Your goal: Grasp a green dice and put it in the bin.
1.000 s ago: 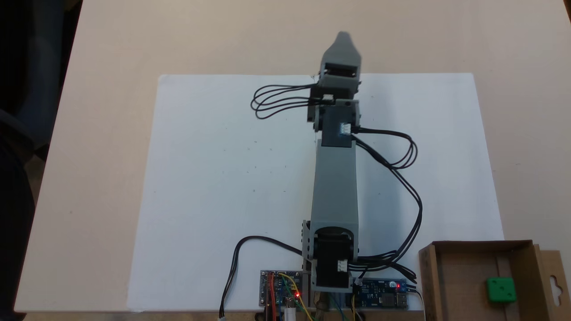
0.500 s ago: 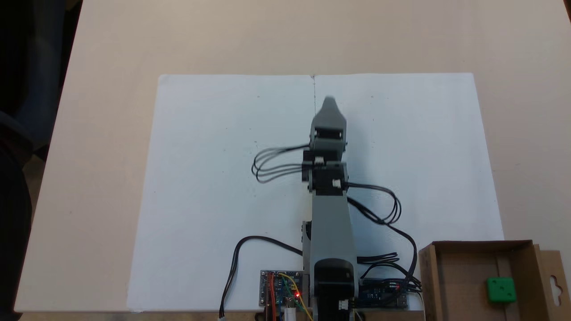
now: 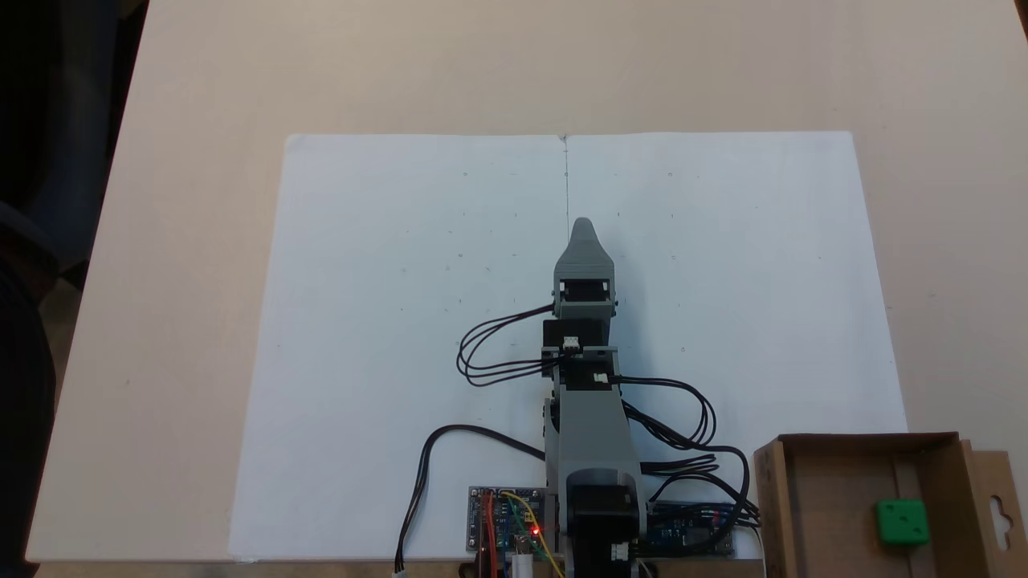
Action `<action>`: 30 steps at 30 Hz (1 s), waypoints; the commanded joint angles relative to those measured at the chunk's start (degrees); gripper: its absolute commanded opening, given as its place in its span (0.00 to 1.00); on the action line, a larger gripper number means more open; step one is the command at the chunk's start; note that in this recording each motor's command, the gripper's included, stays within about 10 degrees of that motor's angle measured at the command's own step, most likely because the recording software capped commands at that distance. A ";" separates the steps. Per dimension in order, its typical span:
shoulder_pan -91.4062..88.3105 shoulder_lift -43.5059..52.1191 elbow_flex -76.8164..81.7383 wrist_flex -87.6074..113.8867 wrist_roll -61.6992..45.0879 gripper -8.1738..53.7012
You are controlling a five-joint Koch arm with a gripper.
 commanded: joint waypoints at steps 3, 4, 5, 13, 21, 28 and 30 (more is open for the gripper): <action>-1.23 6.77 4.92 -12.37 -3.96 0.83; -1.14 6.77 4.92 -13.60 -4.04 0.84; -1.14 6.77 4.92 -14.75 -4.13 0.84; -1.14 6.77 4.92 -22.04 -4.13 0.84; -1.05 6.68 4.92 -30.30 -4.22 0.84; -0.88 6.68 4.92 -37.86 -4.22 0.84; -0.88 6.59 4.92 -39.09 -4.04 0.85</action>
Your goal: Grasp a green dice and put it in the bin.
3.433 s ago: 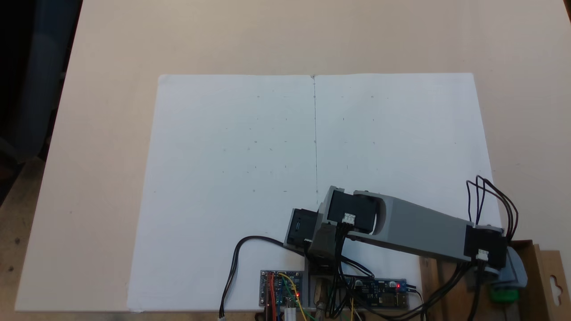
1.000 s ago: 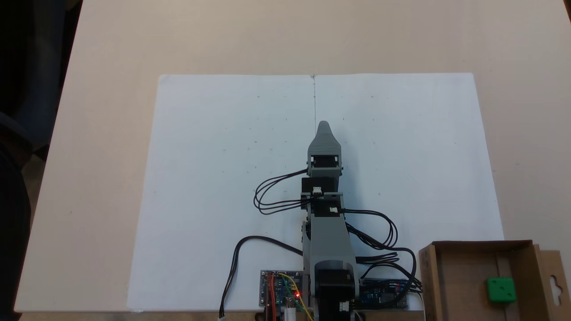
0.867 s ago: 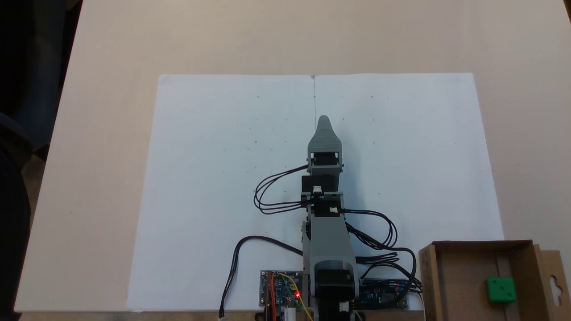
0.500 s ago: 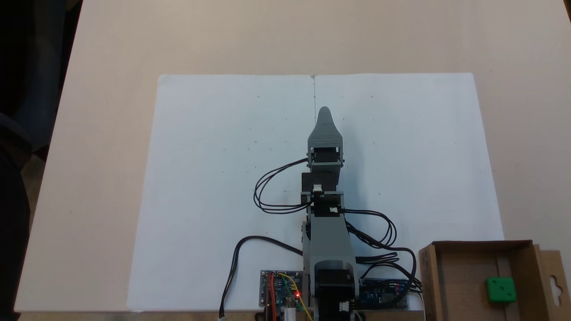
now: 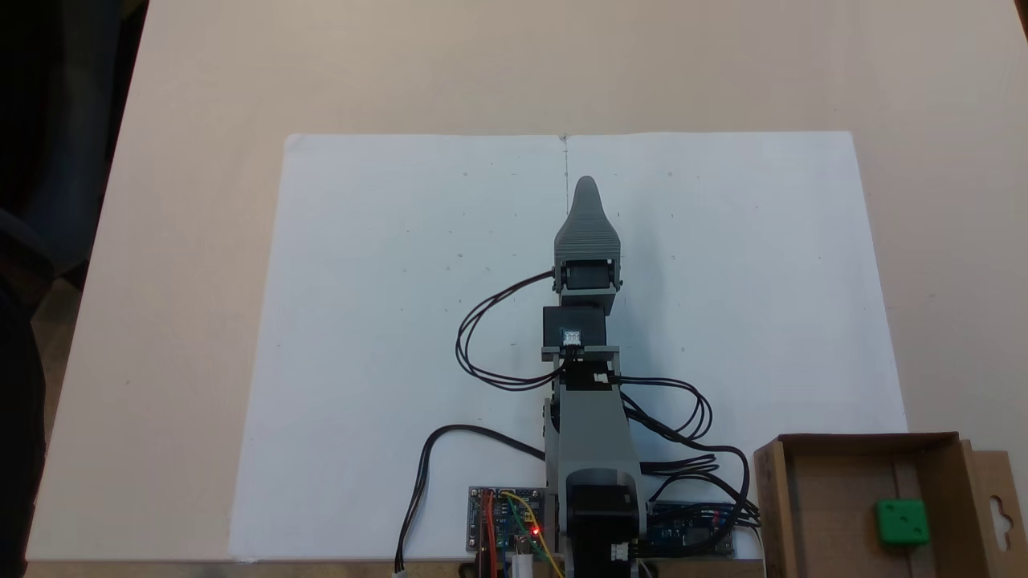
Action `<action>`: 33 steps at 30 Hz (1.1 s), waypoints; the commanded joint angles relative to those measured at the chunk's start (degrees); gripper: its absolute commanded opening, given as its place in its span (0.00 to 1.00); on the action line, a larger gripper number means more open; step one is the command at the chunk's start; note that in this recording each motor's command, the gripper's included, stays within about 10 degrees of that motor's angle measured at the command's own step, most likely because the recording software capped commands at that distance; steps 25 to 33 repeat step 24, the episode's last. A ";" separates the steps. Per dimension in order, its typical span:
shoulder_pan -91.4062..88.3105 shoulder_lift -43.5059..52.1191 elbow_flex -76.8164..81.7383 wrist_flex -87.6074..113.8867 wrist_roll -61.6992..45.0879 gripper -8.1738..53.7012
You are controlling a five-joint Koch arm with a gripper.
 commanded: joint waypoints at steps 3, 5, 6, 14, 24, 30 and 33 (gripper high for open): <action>-0.97 6.59 4.31 -11.23 -3.78 0.85; -1.32 6.50 4.22 -12.90 -3.78 0.85; -1.32 6.50 4.22 -13.96 -3.78 0.85; -1.32 6.50 4.22 -18.63 -3.78 0.85; -1.32 6.50 4.22 -18.54 -3.78 0.85; -1.32 6.50 4.22 -18.54 -3.78 0.85; -1.32 6.50 4.22 -18.54 -3.78 0.85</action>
